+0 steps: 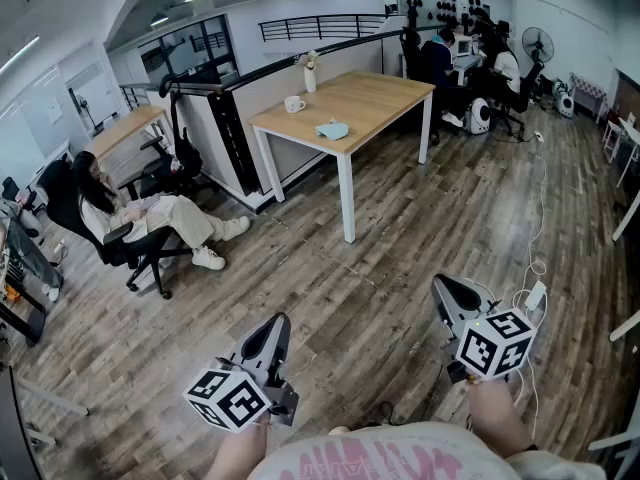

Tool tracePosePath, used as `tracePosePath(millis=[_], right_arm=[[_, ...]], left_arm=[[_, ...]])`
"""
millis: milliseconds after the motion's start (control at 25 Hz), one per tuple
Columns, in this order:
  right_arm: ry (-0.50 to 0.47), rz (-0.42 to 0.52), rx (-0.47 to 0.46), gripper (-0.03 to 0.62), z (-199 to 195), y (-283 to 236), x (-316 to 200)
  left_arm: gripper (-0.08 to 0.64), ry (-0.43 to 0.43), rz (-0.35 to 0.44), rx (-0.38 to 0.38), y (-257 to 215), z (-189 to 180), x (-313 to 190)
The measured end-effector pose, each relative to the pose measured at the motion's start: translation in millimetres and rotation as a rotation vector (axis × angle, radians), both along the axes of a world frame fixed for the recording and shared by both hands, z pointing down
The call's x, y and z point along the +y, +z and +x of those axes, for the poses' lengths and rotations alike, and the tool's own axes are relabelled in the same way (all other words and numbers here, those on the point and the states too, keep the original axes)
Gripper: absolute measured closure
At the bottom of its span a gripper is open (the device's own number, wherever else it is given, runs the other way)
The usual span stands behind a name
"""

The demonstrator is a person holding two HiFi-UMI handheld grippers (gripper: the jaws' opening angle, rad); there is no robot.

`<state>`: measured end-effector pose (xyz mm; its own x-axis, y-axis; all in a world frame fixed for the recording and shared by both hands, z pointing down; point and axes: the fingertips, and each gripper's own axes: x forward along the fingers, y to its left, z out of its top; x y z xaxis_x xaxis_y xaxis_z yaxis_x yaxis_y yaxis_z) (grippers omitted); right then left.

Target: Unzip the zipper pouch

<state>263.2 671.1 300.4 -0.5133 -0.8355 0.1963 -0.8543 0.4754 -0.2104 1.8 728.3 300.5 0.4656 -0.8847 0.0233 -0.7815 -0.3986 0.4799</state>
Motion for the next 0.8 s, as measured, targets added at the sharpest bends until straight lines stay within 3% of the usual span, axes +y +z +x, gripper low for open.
tracePosePath(millis=[400, 680, 800], right_arm=[[0.025, 0.012, -0.008, 0.597, -48, 7, -16], [0.058, -0.052, 0.0, 0.595, -55, 40, -23], [0.076, -0.08, -0.013, 0.595, -55, 49, -40]], left_arm=[[0.56, 0.04, 0.033, 0.004, 0, -38, -24], [0.56, 0.065, -0.02, 0.053, 27, -45, -49], [0.56, 0.084, -0.034, 0.034, 35, -42, -67]])
